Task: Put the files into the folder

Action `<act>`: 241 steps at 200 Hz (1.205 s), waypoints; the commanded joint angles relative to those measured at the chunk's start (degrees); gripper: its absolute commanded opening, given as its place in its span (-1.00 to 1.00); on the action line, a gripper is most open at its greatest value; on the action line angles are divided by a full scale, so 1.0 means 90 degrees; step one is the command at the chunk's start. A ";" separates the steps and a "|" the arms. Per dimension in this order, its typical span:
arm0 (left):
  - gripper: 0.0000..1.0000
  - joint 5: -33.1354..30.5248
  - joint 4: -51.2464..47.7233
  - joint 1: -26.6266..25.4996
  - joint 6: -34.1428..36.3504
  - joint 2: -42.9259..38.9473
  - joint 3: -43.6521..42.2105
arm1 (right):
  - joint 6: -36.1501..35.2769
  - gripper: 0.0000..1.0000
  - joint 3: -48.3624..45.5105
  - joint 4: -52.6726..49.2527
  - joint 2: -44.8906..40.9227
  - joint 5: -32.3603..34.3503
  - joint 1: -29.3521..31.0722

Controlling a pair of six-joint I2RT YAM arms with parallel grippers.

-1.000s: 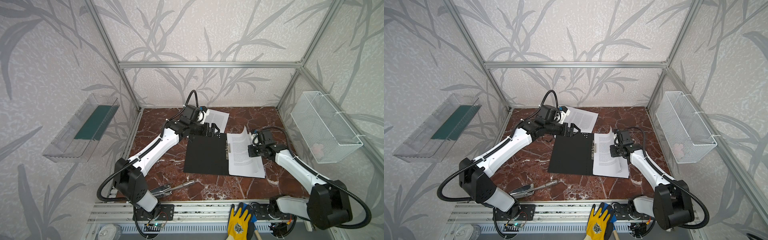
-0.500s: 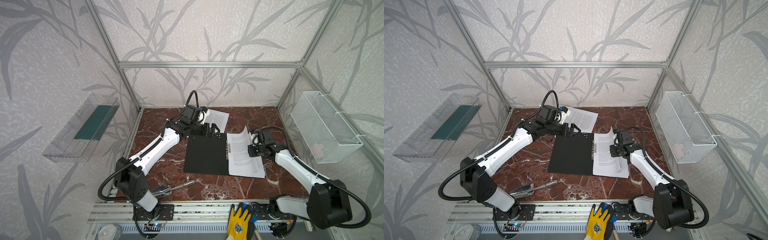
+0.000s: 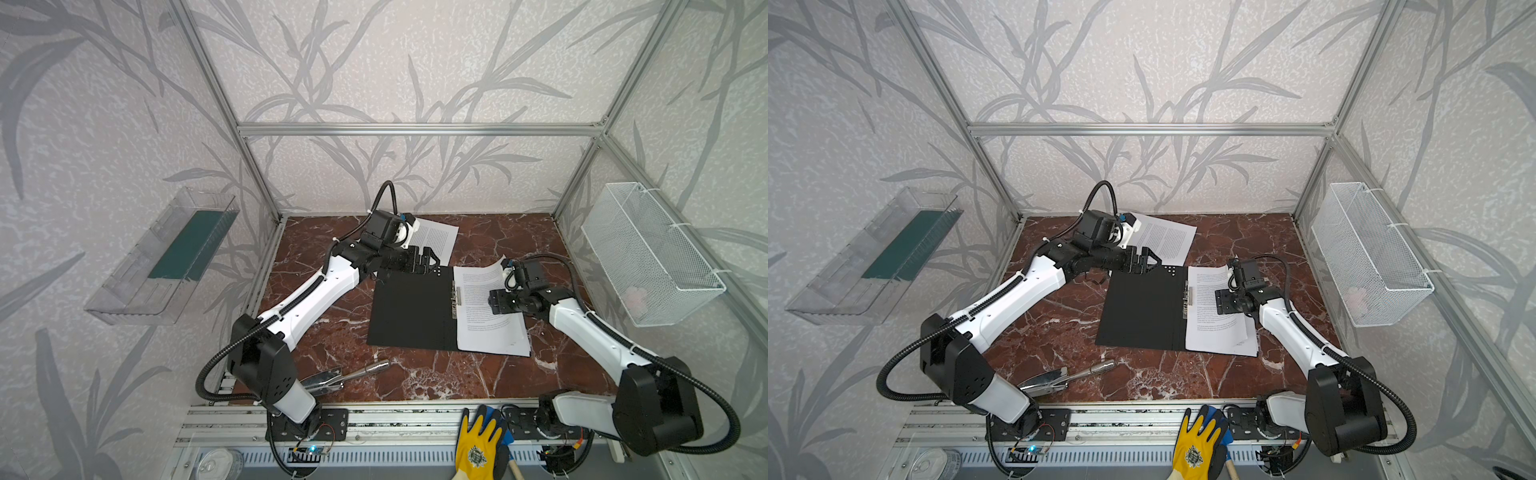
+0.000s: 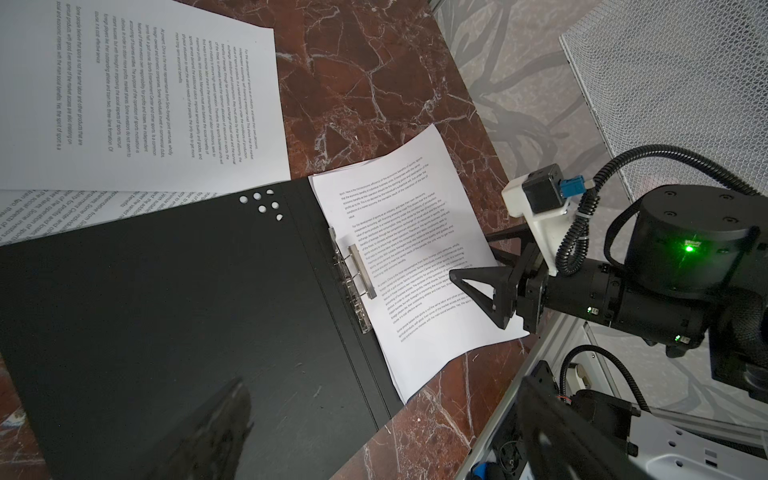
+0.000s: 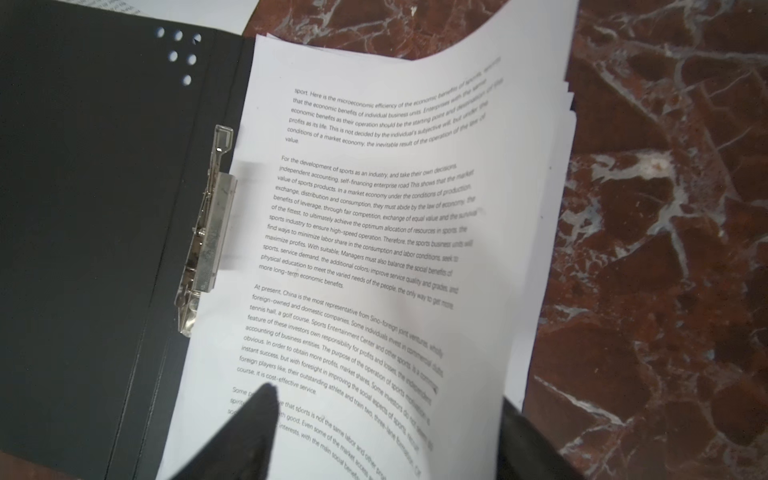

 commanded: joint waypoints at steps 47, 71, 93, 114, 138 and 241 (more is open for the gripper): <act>0.98 -0.0039 -0.0092 0.0033 0.0099 0.0062 -0.0002 | 0.0390 0.98 0.0304 -0.0260 -0.0843 0.0887 0.0033; 0.99 -0.0245 -0.0174 0.0033 0.0116 0.0056 0.0016 | 0.1099 0.98 0.0557 -0.0479 -0.1079 0.0285 -0.0091; 0.98 -0.0672 -0.0327 0.0030 0.0161 0.0067 0.0022 | 0.1365 0.98 0.0519 -0.0257 -0.1054 -0.0654 -0.0104; 0.98 -0.1190 -0.0434 0.0037 0.0147 0.0171 0.0015 | 0.1570 0.98 0.0205 0.0203 -0.1129 -0.1233 -0.0096; 0.98 -0.1348 -0.0637 0.0211 -0.0054 0.0457 0.0107 | 0.1674 0.98 -0.0224 0.0768 -0.1215 -0.1751 0.0071; 0.91 -0.0229 -0.0189 0.1856 -0.1464 0.2848 0.1087 | 0.1645 0.99 -0.1472 0.2306 -0.1510 0.0022 0.2634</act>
